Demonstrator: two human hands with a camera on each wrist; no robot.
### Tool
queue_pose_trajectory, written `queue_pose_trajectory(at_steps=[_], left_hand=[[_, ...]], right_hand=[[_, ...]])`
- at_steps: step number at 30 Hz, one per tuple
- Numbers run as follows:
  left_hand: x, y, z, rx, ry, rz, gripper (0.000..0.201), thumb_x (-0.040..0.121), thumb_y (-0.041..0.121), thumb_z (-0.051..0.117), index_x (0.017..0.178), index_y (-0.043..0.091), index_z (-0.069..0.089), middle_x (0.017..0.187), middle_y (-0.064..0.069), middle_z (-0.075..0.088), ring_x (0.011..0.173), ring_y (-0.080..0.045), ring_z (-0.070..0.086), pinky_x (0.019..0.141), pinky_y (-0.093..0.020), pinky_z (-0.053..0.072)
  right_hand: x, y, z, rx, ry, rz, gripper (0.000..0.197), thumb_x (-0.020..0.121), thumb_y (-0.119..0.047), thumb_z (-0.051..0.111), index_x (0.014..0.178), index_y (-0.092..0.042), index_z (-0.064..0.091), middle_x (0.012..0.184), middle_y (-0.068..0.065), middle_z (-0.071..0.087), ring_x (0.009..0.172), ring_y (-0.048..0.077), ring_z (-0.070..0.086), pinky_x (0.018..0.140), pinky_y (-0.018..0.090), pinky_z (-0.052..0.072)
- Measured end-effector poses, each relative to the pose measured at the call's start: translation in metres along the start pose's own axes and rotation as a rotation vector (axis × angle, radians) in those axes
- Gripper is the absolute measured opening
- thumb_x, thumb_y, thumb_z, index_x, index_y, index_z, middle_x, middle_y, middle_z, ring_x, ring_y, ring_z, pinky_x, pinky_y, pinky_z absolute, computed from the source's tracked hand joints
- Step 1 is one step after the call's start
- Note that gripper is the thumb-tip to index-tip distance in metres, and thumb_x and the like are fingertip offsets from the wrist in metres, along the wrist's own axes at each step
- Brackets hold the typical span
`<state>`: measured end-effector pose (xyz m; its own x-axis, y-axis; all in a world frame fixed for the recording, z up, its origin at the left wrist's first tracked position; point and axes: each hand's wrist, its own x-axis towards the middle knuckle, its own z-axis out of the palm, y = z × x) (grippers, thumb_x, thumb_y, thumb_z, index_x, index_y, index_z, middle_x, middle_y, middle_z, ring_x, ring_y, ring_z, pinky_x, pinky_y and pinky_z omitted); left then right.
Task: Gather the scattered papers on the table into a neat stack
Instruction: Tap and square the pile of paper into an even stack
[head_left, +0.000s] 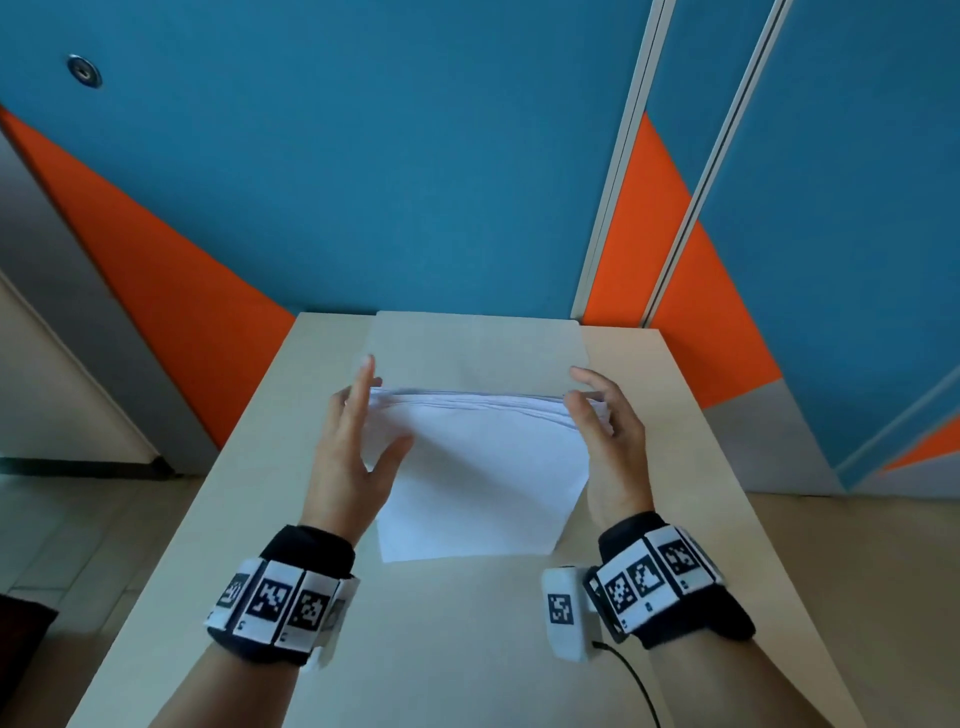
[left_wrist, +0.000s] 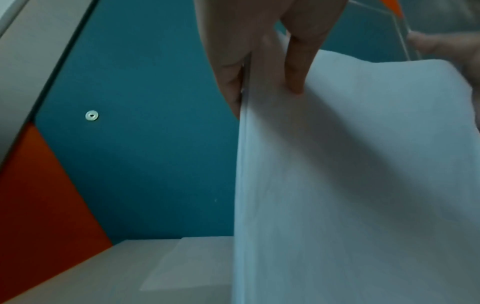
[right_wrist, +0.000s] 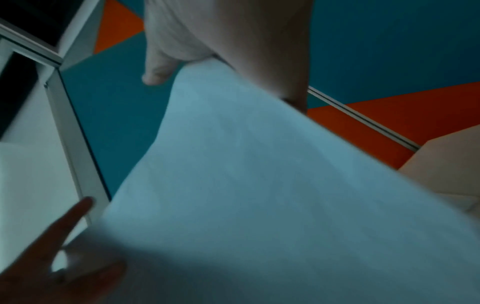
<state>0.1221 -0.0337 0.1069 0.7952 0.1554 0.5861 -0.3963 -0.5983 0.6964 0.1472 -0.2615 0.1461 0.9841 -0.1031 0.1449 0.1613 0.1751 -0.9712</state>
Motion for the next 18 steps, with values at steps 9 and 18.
queue_pose_trajectory(at_steps=[9,18], left_hand=[[0.004,0.007,-0.009,0.014,-0.074,0.005,0.047,0.077,0.019,0.064,0.122,0.027,0.054,0.11,0.04,0.048,0.102,0.025,0.044,0.082,0.006,0.034],[0.013,0.004,-0.007,-0.403,-0.017,-0.366,0.059,0.07,0.021,0.066,0.113,0.048,0.038,0.117,0.001,0.051,0.104,-0.016,0.049,0.101,-0.026,0.037]], right_hand=[[0.0,-0.004,0.002,0.022,0.09,-0.099,0.028,0.086,0.002,0.057,0.103,-0.02,0.061,0.08,-0.001,0.059,0.071,-0.003,0.059,0.072,0.006,0.045],[0.005,0.011,-0.027,-0.069,-0.3,0.052,0.102,0.047,-0.026,0.088,0.131,-0.048,0.033,0.107,-0.002,0.061,0.102,0.009,0.061,0.093,0.022,0.048]])
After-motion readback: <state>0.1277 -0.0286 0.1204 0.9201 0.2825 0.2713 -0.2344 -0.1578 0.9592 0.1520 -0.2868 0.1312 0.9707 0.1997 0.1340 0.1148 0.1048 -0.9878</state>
